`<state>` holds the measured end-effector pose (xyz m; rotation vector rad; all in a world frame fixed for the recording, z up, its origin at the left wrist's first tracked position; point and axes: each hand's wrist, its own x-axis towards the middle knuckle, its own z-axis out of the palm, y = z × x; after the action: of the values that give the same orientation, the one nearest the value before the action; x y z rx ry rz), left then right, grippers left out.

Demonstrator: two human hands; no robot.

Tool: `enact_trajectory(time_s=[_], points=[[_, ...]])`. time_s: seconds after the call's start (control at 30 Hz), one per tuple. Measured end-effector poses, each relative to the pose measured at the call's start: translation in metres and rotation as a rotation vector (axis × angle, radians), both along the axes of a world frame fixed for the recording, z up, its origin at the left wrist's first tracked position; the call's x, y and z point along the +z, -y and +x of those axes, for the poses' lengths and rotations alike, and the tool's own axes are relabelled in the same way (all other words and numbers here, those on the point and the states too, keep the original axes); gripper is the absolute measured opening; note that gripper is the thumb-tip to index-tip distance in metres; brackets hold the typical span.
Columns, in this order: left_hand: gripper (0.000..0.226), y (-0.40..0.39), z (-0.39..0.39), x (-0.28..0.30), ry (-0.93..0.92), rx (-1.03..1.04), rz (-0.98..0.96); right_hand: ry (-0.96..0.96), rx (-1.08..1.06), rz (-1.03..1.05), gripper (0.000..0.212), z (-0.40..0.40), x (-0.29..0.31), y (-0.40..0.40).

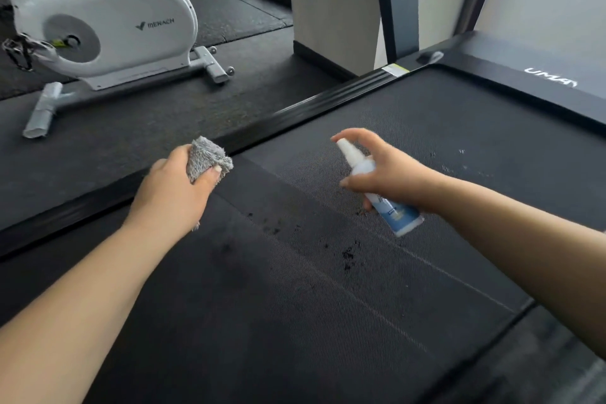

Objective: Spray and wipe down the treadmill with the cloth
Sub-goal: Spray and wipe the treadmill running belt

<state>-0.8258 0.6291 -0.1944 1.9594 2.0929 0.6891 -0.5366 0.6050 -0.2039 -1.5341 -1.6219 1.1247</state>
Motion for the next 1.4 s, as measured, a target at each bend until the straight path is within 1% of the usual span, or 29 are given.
enact_trajectory(time_s=[0.07, 0.17, 0.27, 0.37, 0.43, 0.5, 0.6, 0.67, 0.77, 0.83, 0.9, 1.03, 1.13, 1.23, 1.3, 1.4], points=[[0.053, 0.006, 0.011, -0.017, 0.011, -0.025, -0.042, -0.017, -0.089, 0.031, 0.062, 0.015, -0.002, 0.001], [0.051, 0.008, 0.036, -0.057, 0.037, -0.087, -0.115, -0.045, -0.176, 0.057, 0.062, 0.035, -0.007, 0.007], [0.051, 0.006, 0.075, -0.093, 0.137, -0.137, -0.173, -0.056, -0.21, 0.072, 0.062, 0.052, -0.013, 0.014], [0.05, 0.004, 0.12, -0.116, 0.159, -0.198, -0.148, -0.064, -0.231, 0.079, 0.063, 0.068, -0.019, 0.019], [0.05, 0.002, 0.15, -0.123, 0.16, -0.273, -0.122, -0.078, -0.247, 0.078, 0.063, 0.079, -0.024, 0.02], [0.054, 0.002, 0.18, -0.13, 0.104, -0.411, -0.118, -0.083, -0.262, 0.076, 0.063, 0.089, -0.028, 0.02], [0.06, 0.011, 0.218, -0.141, -0.143, -0.596, -0.239, -0.071, -0.272, 0.081, 0.063, 0.102, -0.034, 0.018], [0.063, 0.013, 0.231, -0.148, -0.288, -0.631, -0.266, -0.075, -0.282, 0.084, 0.064, 0.11, -0.036, 0.017], [0.065, 0.0, 0.235, -0.155, -0.377, -0.61, -0.206, -0.081, -0.299, 0.091, 0.064, 0.121, -0.037, 0.014], [0.067, -0.02, 0.232, -0.156, -0.391, -0.596, -0.202, -0.099, -0.304, 0.093, 0.064, 0.127, -0.037, 0.012], [0.069, -0.047, 0.22, -0.156, -0.385, -0.528, -0.233, -0.109, -0.314, 0.09, 0.064, 0.131, -0.037, 0.012], [0.068, -0.085, 0.145, -0.156, -0.413, -0.314, -0.316, -0.103, -0.315, 0.085, 0.064, 0.133, -0.035, 0.015], [0.06, -0.074, 0.083, -0.156, -0.391, -0.234, -0.379, -0.09, -0.312, 0.084, 0.062, 0.128, -0.035, 0.016], [0.052, -0.038, 0.076, -0.158, -0.386, -0.317, -0.34, -0.104, -0.306, 0.09, 0.061, 0.117, -0.035, 0.016], [0.05, -0.013, 0.092, -0.159, -0.388, -0.413, -0.281, -0.125, -0.287, 0.101, 0.062, 0.11, -0.036, 0.016], [0.049, 0.011, 0.133, -0.158, -0.358, -0.521, -0.255, -0.127, -0.267, 0.098, 0.063, 0.1, -0.037, 0.017]])
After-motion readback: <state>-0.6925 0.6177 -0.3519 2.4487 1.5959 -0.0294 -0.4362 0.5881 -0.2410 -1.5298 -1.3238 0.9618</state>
